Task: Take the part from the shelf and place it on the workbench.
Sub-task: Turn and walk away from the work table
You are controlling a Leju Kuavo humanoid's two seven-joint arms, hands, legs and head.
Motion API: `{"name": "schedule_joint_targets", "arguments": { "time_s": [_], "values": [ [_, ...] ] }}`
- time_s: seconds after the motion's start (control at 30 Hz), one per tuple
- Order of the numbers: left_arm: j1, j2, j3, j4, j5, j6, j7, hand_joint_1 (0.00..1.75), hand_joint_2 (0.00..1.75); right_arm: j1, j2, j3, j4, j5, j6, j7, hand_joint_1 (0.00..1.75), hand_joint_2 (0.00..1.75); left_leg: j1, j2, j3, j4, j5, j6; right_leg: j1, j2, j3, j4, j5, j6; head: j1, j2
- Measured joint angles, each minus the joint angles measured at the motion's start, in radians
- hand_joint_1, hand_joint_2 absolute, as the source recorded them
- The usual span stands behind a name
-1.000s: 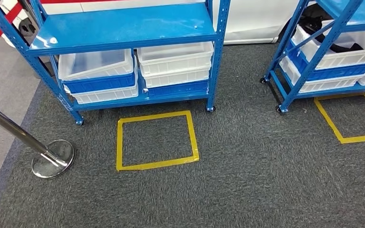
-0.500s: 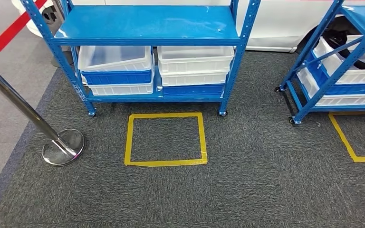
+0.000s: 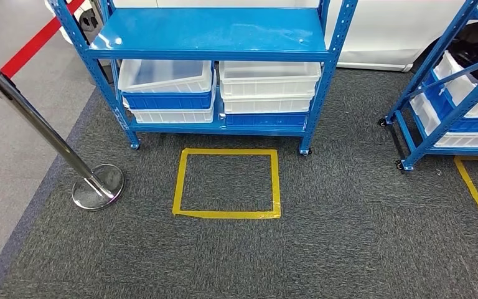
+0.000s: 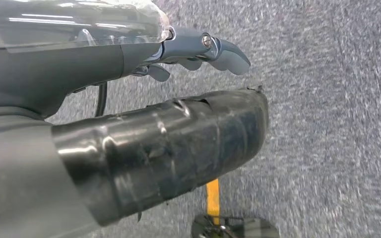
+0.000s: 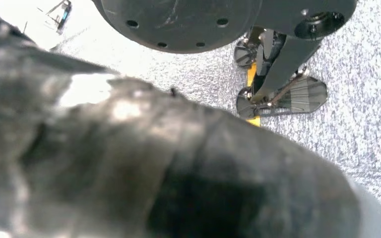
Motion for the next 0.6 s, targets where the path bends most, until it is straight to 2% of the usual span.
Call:
{"name": "schedule_joint_targets", "arguments": {
  "time_s": [0.07, 0.1, 0.13, 0.17, 0.23, 0.27, 0.3, 0.33, 0.4, 0.47, 0.5, 0.57, 0.6],
  "values": [
    [-0.001, 0.0, 0.0, 0.0, -0.001, -0.002, 0.001, 0.0, 0.0, 0.001, 0.0, 0.0, 0.0, -0.001, -0.002, 0.004, 0.0, 0.0, 0.001, 0.012, -0.064, 0.135, -0.066, -0.007, 0.002, -0.007, -0.002, 0.0, -0.001, -0.005, -0.002, 0.0],
    [-0.001, -0.001, 0.0, 0.0, -0.002, -0.002, 0.002, 0.0, 0.0, 0.002, 0.0, 0.0, 0.0, -0.001, -0.003, 0.005, 0.0, 0.0, 0.002, 0.014, -0.087, 0.184, -0.08, -0.009, 0.003, -0.011, -0.002, 0.001, -0.002, -0.006, -0.002, 0.0],
    [0.0, 0.0, 0.0, 0.0, -0.003, -0.003, 0.002, 0.0, 0.0, 0.002, 0.0, 0.0, 0.0, -0.001, -0.004, 0.006, 0.0, 0.0, 0.002, 0.016, -0.094, 0.199, -0.075, -0.009, 0.004, -0.013, -0.001, 0.001, -0.002, -0.006, -0.002, 0.0],
    [0.0, 0.0, 0.0, 0.0, -0.003, -0.003, 0.003, 0.0, 0.0, 0.001, 0.0, 0.0, 0.0, -0.001, -0.006, 0.007, 0.0, 0.0, 0.002, 0.017, -0.08, 0.172, -0.05, -0.008, 0.005, -0.014, 0.001, 0.001, -0.003, -0.006, -0.002, 0.0],
    [0.001, 0.001, 0.0, 0.0, -0.002, -0.003, 0.003, 0.0, 0.0, 0.0, 0.002, 0.0, 0.0, -0.001, -0.008, 0.011, 0.0, 0.0, 0.0, 0.022, -0.015, 0.037, 0.02, 0.001, 0.007, -0.016, 0.005, 0.001, -0.005, -0.004, -0.002, 0.0],
    [0.0, 0.002, 0.0, 0.0, -0.002, -0.003, 0.003, 0.0, 0.0, 0.0, 0.003, 0.0, 0.0, -0.001, -0.008, 0.013, 0.0, 0.0, -0.003, 0.025, 0.015, -0.028, 0.043, 0.007, 0.009, -0.017, 0.006, 0.002, -0.006, -0.001, -0.001, 0.0],
    [-0.002, 0.003, 0.0, 0.0, -0.002, -0.003, 0.003, 0.0, 0.0, 0.0, 0.004, 0.0, 0.0, -0.001, -0.009, 0.015, 0.0, 0.0, -0.005, 0.028, 0.033, -0.07, 0.055, 0.012, 0.01, -0.018, 0.006, 0.003, -0.007, 0.003, -0.001, 0.0],
    [-0.002, 0.004, 0.0, 0.0, -0.002, -0.003, 0.003, 0.0, 0.0, 0.0, 0.004, 0.0, 0.0, -0.001, -0.009, 0.016, 0.0, 0.0, -0.008, 0.03, 0.041, -0.09, 0.056, 0.016, 0.01, -0.019, 0.005, 0.003, -0.007, 0.008, -0.001, 0.0],
    [-0.002, 0.004, 0.0, 0.0, -0.003, -0.003, 0.003, 0.0, 0.0, -0.002, 0.005, 0.0, 0.0, -0.001, -0.009, 0.017, 0.0, 0.0, -0.008, 0.028, 0.043, -0.097, 0.059, 0.025, 0.011, -0.021, 0.006, 0.001, -0.006, 0.019, -0.001, 0.0],
    [0.0, 0.003, 0.0, 0.001, -0.003, -0.003, 0.002, 0.0, 0.0, -0.002, 0.005, 0.0, 0.0, -0.001, -0.009, 0.017, 0.0, 0.0, -0.002, 0.027, 0.05, -0.109, 0.067, 0.037, 0.012, -0.017, -0.002, 0.024, -0.025, 0.029, 0.0, 0.0],
    [-0.001, 0.003, 0.0, 0.001, -0.003, -0.003, 0.002, 0.0, 0.0, -0.002, 0.005, 0.0, 0.0, -0.001, -0.009, 0.017, 0.0, 0.0, 0.001, 0.028, 0.053, -0.114, 0.071, 0.043, 0.011, -0.013, -0.019, 0.064, -0.05, 0.033, 0.001, 0.0],
    [-0.001, 0.003, 0.0, 0.001, -0.003, -0.003, 0.002, 0.0, 0.0, -0.001, 0.005, 0.0, 0.0, -0.001, -0.01, 0.017, 0.0, 0.0, 0.001, 0.028, 0.052, -0.115, 0.071, 0.048, 0.006, -0.008, -0.081, 0.193, -0.115, 0.039, 0.002, 0.0],
    [-0.001, 0.003, 0.0, 0.001, -0.003, -0.003, 0.002, 0.0, 0.0, 0.0, 0.005, 0.0, 0.0, -0.001, -0.011, 0.017, 0.0, 0.0, 0.0, 0.027, 0.052, -0.114, 0.07, 0.049, 0.004, -0.007, -0.11, 0.251, -0.134, 0.042, 0.002, 0.0]
  ]
}}
